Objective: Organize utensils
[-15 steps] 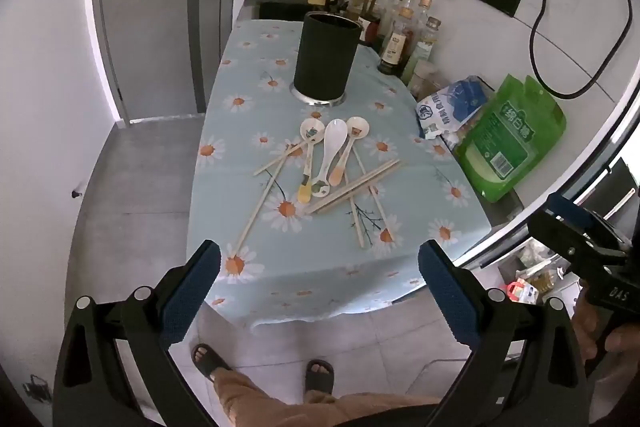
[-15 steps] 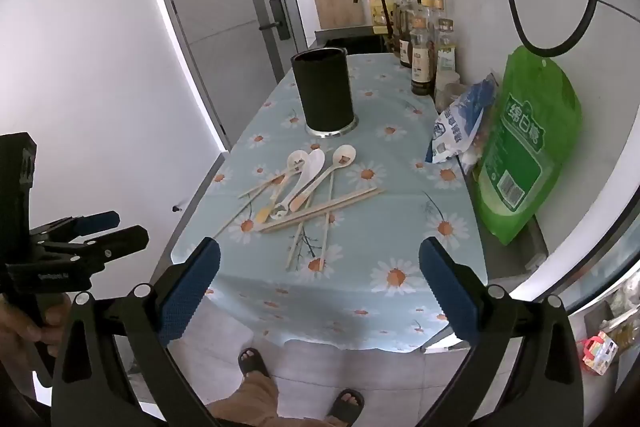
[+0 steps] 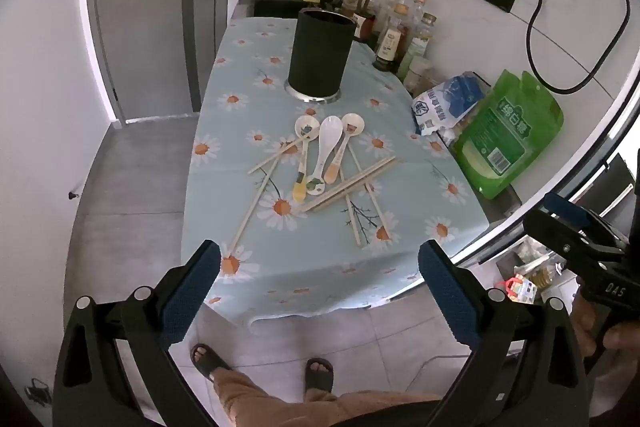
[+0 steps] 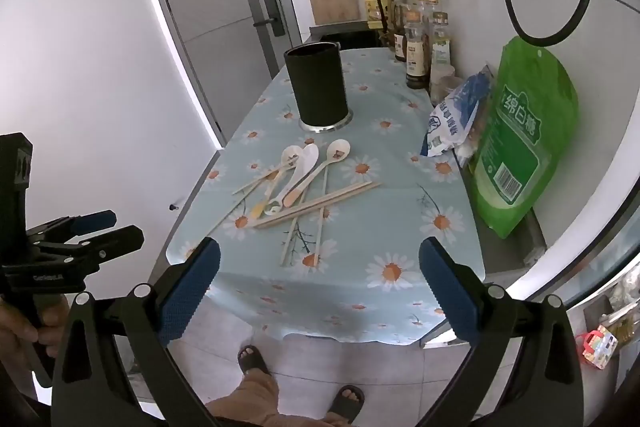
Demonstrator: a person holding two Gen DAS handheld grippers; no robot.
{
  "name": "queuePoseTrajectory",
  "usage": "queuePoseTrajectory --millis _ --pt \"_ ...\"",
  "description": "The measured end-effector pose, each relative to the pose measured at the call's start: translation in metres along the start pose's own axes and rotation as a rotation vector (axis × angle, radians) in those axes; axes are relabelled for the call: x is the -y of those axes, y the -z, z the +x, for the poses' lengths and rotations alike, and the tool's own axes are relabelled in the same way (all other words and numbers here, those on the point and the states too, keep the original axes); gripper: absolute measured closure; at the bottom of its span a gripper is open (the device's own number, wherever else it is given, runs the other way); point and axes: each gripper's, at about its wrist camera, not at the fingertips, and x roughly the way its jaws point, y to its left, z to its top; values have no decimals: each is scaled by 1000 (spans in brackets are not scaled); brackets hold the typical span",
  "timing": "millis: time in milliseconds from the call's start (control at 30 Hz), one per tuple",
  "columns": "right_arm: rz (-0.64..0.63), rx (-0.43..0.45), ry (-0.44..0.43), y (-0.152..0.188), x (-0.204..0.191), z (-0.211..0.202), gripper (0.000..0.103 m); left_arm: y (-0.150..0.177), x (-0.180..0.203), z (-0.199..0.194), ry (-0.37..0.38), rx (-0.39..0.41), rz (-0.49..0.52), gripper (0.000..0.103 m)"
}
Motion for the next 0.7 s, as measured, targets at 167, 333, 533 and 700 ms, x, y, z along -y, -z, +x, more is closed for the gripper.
queuePoseTrajectory --millis 167,333,533,700 --pt "5 -4 -10 1 1 -1 4 3 5 -3 3 -9 16 7" --pt "11 -6 -10 0 3 -1 4 6 10 -6 13 -8 21 7" --pt "17 -14 -2 0 8 1 4 0 9 0 12 -11 14 7" --pt "20 -18 2 2 10 3 4 -1 9 1 12 -8 1 7"
